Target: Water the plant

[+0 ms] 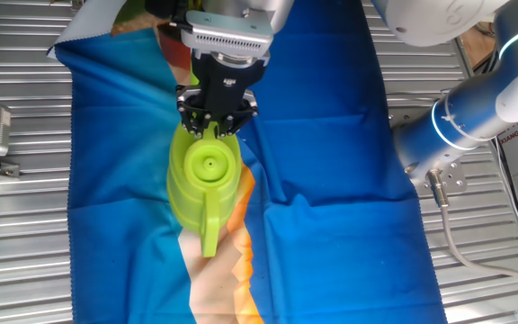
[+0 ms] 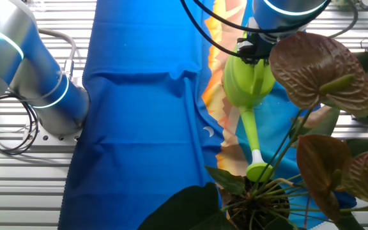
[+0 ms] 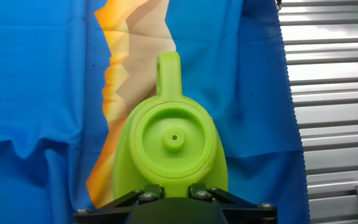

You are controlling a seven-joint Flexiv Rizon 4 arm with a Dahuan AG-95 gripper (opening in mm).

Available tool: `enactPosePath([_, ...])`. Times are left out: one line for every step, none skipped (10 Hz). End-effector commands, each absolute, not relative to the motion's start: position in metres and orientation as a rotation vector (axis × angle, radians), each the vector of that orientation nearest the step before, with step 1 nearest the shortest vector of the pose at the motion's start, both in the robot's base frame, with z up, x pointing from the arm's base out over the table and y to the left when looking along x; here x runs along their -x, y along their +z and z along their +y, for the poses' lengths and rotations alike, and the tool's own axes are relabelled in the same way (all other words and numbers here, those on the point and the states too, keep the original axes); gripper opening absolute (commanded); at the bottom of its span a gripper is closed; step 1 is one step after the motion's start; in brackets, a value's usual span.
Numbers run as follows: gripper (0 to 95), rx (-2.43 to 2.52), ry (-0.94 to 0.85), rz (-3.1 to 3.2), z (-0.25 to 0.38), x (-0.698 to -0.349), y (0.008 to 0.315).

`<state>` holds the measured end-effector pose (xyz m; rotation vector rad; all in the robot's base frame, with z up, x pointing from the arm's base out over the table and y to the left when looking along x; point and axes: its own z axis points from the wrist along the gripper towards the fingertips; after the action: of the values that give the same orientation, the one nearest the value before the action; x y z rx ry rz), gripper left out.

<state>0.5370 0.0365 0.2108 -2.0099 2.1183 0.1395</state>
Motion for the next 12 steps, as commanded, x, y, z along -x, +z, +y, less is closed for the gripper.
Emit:
enactPosePath([0.0,2.002,0.147,2.116,0.0364,-0.5369,0.2116])
enactPosePath([0.0,2.000,0.147,2.116,0.0365,-0.5370,0.2117])
enactPosePath([0.0,1.993,0.156,2.114,0.0366,-0.5371,0.2118])
enactPosePath([0.0,1.989,0.157,2.115,0.0368,-0.5372,0.2119])
enactPosePath([0.0,1.986,0.159,2.113,0.0369,-0.5374,0.2120])
enactPosePath([0.0,1.984,0.164,2.108,0.0369,-0.5374,0.2121])
enactPosePath([0.0,1.984,0.162,2.106,0.0368,-0.5374,0.2121])
enactPosePath([0.0,1.978,0.172,2.101,0.0369,-0.5374,0.2121])
enactPosePath([0.0,1.976,0.172,2.100,0.0368,-0.5374,0.2123])
enactPosePath([0.0,1.976,0.173,2.099,0.0367,-0.5373,0.2123])
enactPosePath([0.0,1.975,0.174,2.098,0.0365,-0.5373,0.2126])
enactPosePath([0.0,1.975,0.175,2.097,0.0363,-0.5372,0.2127])
